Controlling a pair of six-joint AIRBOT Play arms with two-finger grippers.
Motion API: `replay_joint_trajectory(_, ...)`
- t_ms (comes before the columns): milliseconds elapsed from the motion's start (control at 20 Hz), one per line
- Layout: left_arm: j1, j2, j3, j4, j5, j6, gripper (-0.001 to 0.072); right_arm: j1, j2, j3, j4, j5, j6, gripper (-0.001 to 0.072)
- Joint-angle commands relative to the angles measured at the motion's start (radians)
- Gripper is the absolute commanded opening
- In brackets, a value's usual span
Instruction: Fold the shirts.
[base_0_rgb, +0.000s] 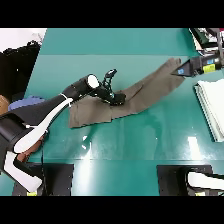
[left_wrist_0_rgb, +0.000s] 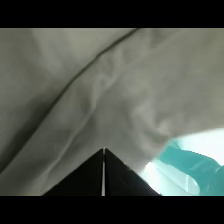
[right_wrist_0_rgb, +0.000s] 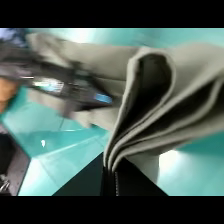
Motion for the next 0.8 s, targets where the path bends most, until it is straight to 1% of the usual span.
replay_joint_trajectory(0,-0.009,-0.024,0.012,-0.002,0.021,-0.005,0.0029,0.129,0.018,0.063,0.053,-0.042,0.018,0.0013)
replay_joint_trajectory(250,-0.008,-0.024,0.012,0.0,0.091,-0.004,0.0029,0.283,0.018,0.066,0.054,-0.103,0.017,0.0013)
replay_joint_trajectory(300,-0.003,-0.023,0.013,0.0,0.095,-0.004,0.0029,0.304,0.018,0.066,0.054,-0.116,0.016,0.0013)
replay_joint_trajectory(400,0.038,-0.005,0.03,0.009,0.055,-0.004,0.0029,0.342,0.018,0.066,0.054,-0.152,0.016,0.0013)
replay_joint_trajectory(500,0.114,0.057,0.035,0.037,0.024,-0.004,0.0029,0.388,0.014,0.066,0.054,-0.199,0.016,0.0013)
replay_joint_trajectory(650,0.276,0.211,0.035,0.11,-0.028,-0.003,0.0029,0.489,-0.027,0.066,0.072,-0.289,0.015,0.0014)
replay_joint_trajectory(750,0.388,0.321,0.035,0.166,-0.057,-0.003,0.0029,0.594,-0.08,0.066,0.072,-0.39,0.013,0.0014)
